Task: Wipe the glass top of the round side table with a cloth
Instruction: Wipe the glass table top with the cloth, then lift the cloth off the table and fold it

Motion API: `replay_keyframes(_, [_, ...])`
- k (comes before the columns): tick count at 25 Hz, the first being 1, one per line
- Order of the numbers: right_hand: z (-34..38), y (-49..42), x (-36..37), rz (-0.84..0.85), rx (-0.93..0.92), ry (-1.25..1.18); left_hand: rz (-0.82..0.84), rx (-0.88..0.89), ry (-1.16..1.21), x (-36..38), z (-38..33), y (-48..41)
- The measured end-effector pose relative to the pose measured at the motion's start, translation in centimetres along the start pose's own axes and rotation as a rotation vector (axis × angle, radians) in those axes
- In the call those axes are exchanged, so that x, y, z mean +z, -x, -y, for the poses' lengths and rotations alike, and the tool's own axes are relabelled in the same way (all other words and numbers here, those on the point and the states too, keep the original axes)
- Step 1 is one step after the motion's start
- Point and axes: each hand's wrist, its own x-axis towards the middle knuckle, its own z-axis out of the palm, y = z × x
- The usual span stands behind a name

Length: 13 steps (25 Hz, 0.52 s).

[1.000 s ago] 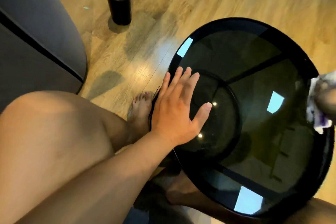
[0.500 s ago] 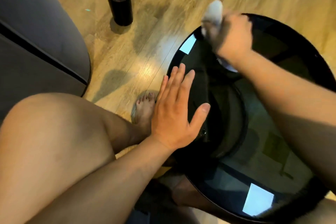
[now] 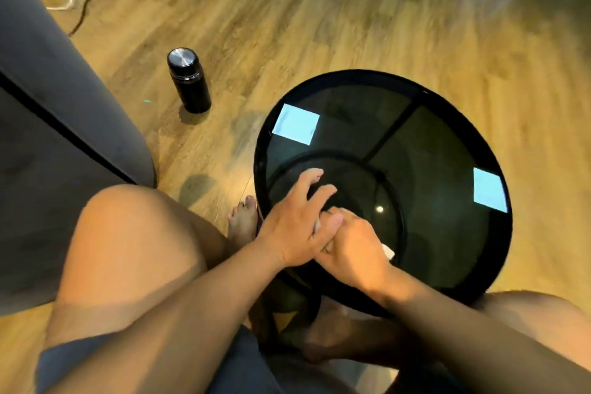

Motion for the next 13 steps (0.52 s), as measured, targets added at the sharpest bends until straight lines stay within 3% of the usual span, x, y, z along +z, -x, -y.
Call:
replay_keyframes(2, [-1.6,5.2,-0.7,0.028,-0.003,0.067,0.105,0.151,-0.093,1.1,-2.2,1.2])
replay_keyframes(5, [-4.8,10.0,-1.8,-0.015,0.013,0.178,0.148,0.162,-0.079,1.9,-5.5,2.5])
replay_keyframes(7, [-7.1,11.2,-3.1,-0.051,0.148,0.203,0.168,0.109,-0.059,1.7,-7.1,3.2])
replay_keyframes(9, [-9.1,11.9,-4.6,-0.115,0.407,0.22,0.184,0.043,-0.039,1.2,-8.1,4.0])
replay_keyframes(11, [-9.9,12.9,-6.4,-0.312,0.675,0.032,0.178,-0.023,0.021,1.1,-9.1,4.7])
replay_keyframes(13, [-8.7,13.5,-7.9,-0.546,0.775,-0.379,0.177,-0.086,0.133,1.4,-10.3,5.0])
